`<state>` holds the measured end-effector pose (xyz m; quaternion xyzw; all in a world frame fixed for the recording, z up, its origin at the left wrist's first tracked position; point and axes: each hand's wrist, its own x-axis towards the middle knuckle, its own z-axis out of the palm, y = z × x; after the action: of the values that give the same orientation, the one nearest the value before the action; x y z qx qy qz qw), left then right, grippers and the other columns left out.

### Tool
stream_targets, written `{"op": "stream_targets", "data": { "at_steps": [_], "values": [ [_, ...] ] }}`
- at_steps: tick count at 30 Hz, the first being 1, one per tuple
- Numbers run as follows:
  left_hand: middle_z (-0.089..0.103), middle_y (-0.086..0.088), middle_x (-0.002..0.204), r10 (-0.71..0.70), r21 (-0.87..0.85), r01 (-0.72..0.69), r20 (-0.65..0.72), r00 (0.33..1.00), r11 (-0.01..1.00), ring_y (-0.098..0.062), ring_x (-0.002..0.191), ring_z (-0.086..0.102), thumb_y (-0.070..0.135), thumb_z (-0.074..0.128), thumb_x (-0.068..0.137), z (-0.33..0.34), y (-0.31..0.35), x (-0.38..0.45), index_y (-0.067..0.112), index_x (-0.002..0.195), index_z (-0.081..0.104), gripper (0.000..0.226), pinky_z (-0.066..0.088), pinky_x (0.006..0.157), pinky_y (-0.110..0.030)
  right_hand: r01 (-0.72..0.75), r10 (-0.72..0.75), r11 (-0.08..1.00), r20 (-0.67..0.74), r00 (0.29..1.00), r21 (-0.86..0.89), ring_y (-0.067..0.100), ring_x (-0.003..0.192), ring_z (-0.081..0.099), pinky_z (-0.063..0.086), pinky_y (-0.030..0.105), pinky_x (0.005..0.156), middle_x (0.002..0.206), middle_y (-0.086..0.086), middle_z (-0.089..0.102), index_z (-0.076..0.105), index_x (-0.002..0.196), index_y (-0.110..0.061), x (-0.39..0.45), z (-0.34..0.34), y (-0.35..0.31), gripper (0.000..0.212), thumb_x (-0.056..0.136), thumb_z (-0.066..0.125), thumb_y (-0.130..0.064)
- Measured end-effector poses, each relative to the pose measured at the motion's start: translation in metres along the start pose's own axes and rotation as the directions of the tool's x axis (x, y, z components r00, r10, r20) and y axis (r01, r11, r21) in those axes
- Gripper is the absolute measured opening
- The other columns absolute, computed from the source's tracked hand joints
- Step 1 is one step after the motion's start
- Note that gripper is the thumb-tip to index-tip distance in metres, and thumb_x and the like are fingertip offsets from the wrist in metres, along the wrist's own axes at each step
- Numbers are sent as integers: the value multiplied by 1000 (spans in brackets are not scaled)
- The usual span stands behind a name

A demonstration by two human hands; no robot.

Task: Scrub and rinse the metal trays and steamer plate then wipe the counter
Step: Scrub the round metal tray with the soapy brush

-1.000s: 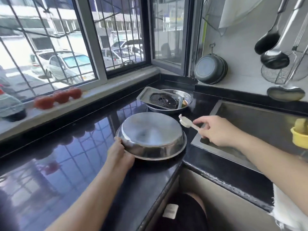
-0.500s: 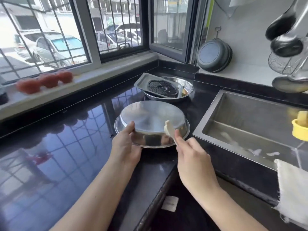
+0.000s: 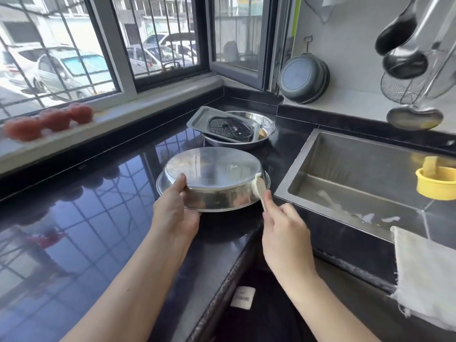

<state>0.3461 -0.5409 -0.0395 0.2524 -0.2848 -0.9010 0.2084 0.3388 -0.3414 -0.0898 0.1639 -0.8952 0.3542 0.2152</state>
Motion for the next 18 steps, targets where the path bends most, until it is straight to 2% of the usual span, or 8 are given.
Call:
{"op": "stream_targets", "data": {
  "at_steps": [5, 8, 9, 11, 13, 15, 17, 18],
  "values": [
    [77, -17, 113, -13, -16, 12, -38, 999, 1000, -31, 99, 77, 14, 64, 102, 4, -3, -8, -1, 131, 60, 33, 63, 81, -47, 164, -175, 982, 121, 977, 94, 18, 68, 58, 54, 43, 63, 85, -10, 44, 48, 150, -32, -24, 4, -17, 61, 96, 64, -8],
    [77, -16, 112, -41, -23, 41, -4, 999, 999, -31, 97, 77, 16, 60, 104, 7, -9, -13, 0, 130, 60, 30, 65, 73, -46, -21, 22, 997, -14, 1000, 74, 18, 62, 49, 50, 41, 60, 75, -12, 36, 55, 145, -26, -11, 8, -8, 52, 96, 65, -10],
    [78, -15, 112, -43, -27, 43, 8, 999, 999, -31, 98, 77, 17, 59, 105, 8, -10, -15, 1, 131, 60, 30, 64, 76, -47, -45, 47, 997, -21, 999, 63, 19, 62, 49, 50, 41, 60, 75, -11, 36, 55, 145, -23, -12, 9, -10, 51, 96, 64, -11],
    [78, -15, 112, -38, -36, 39, 25, 999, 999, -31, 101, 77, 18, 59, 105, 8, -12, -18, 1, 132, 60, 32, 62, 86, -50, 6, -9, 997, 38, 999, 77, 21, 64, 53, 51, 43, 61, 80, -9, 40, 52, 147, -22, -20, 9, -20, 52, 97, 63, -13],
    [79, -13, 108, -40, -39, 41, 38, 998, 998, -27, 97, 78, 19, 57, 106, 9, -13, -22, 1, 130, 61, 30, 60, 89, -47, 53, -62, 994, 93, 994, 91, 22, 67, 55, 52, 45, 63, 83, -8, 44, 51, 148, -25, -26, 7, -23, 51, 98, 61, -14],
    [79, -11, 104, -46, -41, 48, 51, 998, 998, -24, 95, 78, 18, 55, 107, 12, -17, -27, 1, 127, 60, 27, 59, 89, -45, -12, 10, 999, 51, 999, 35, 25, 70, 57, 50, 43, 65, 82, -8, 43, 52, 148, -27, -17, 5, -14, 50, 100, 59, -16],
    [78, -14, 110, -68, -52, 70, 56, 996, 996, -28, 105, 75, 18, 55, 107, 15, -22, -32, 1, 127, 59, 27, 57, 98, -51, -125, 125, 992, 4, 992, -35, 29, 73, 57, 47, 40, 66, 84, -6, 42, 48, 150, -28, -8, 3, -9, 49, 102, 54, -17],
    [77, -16, 112, -75, -53, 78, 57, 996, 996, -30, 108, 74, 19, 56, 107, 15, -23, -34, 1, 126, 59, 26, 56, 100, -53, -127, 128, 991, 6, 992, -41, 30, 73, 56, 47, 40, 65, 85, -6, 42, 46, 151, -28, -8, 1, -13, 50, 102, 52, -18]
  ]
}}
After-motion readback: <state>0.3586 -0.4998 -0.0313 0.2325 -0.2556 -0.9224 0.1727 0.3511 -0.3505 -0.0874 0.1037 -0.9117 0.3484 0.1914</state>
